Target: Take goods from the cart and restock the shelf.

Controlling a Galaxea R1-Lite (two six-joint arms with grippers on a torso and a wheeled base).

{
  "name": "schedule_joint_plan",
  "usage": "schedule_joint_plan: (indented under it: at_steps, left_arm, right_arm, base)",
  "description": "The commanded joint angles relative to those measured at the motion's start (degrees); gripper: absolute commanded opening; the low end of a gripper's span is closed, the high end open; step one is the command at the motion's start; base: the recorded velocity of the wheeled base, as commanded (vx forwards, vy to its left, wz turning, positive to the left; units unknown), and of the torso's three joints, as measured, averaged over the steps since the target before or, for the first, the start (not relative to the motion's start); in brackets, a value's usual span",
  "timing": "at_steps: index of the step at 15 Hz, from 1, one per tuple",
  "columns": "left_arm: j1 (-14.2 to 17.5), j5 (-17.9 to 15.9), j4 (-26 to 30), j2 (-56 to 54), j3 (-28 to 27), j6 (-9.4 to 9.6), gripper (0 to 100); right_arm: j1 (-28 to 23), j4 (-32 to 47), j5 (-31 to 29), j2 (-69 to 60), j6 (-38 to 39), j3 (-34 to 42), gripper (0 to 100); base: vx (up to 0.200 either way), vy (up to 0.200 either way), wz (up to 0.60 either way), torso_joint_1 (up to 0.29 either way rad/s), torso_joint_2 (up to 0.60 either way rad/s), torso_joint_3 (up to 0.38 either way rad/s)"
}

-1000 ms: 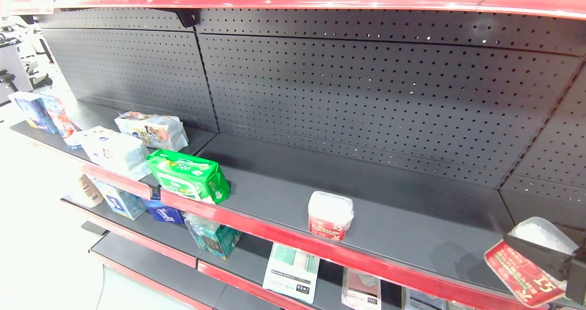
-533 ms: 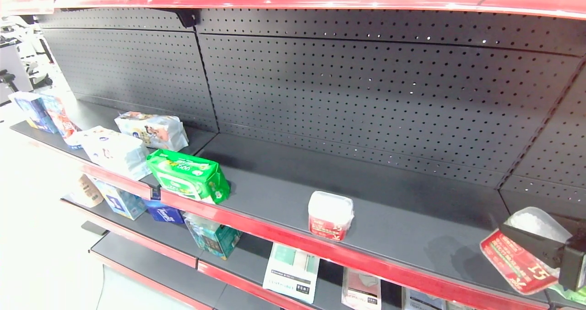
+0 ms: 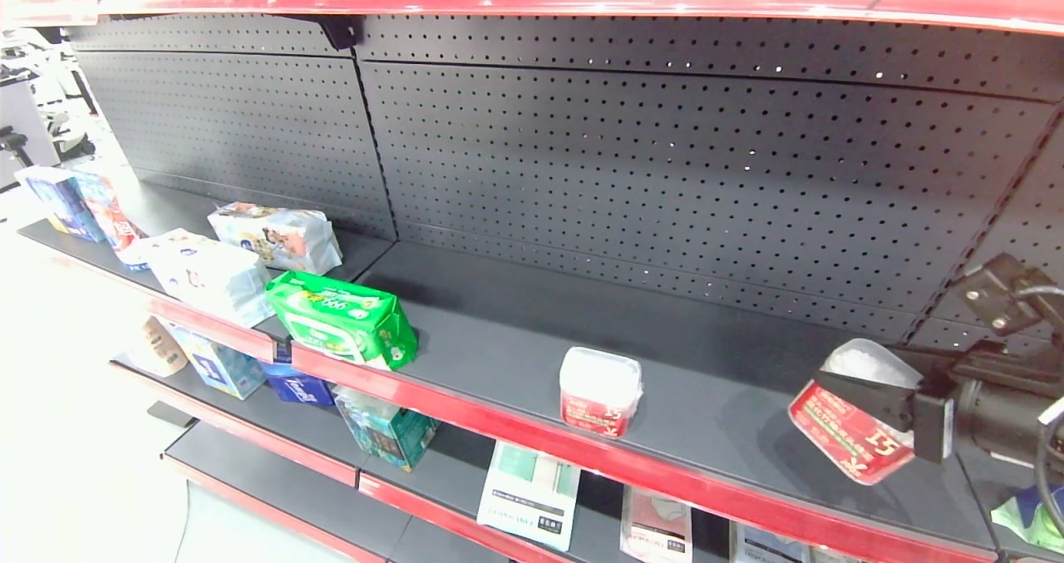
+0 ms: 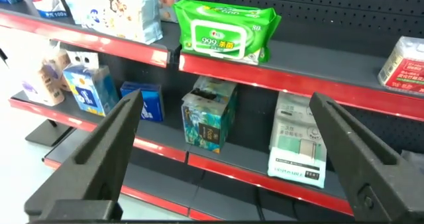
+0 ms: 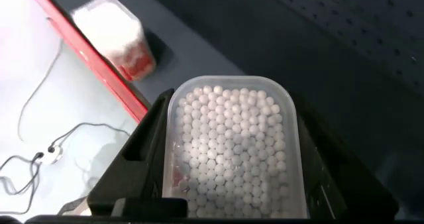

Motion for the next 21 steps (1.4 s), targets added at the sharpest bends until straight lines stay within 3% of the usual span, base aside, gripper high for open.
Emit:
schedule_joint_plan:
  at_steps: [1,6,12,16,19,21]
  left_arm:
    - [0.0,0.0,0.0,0.1,0.0,-0.04,100]
    - [0.1,0.0,0.0,0.1,0.0,0.05,100]
    - [0.0,0.0,0.0,0.1,0.0,-0.04,100]
    - [0.0,0.0,0.0,0.1,0.0,-0.04,100]
    - [0.0,0.0,0.0,0.1,0.0,-0.04,100]
    - [0.0,0.0,-0.1,0.1,0.0,-0.04,100]
  right_arm:
    - [1.4,-1.1,1.3,9.6,-0.1,-5.4,0]
    - [3.2,-13.2,6.2,24.3,-2.6,-9.3,0]
    - [7.5,-15.6,8.9,34.7,-4.4,-18.2,0]
    - [7.0,-15.6,9.1,40.0,-11.9,-24.0,0]
    - [6.5,-15.5,10.5,43.1,-12.2,-28.7,0]
    - [6.2,-15.5,15.7,44.9,-12.3,-28.7,0]
  base:
    - [0.000,0.000,0.00,0.000,0.00,0.000]
    - [0.000,0.000,0.00,0.000,0.00,0.000]
    - [0.000,0.000,0.00,0.000,0.00,0.000]
    - [0.000,0.000,0.00,0.000,0.00,0.000]
    - [0.000,0.000,0.00,0.000,0.00,0.000]
    - [0.000,0.000,0.00,0.000,0.00,0.000]
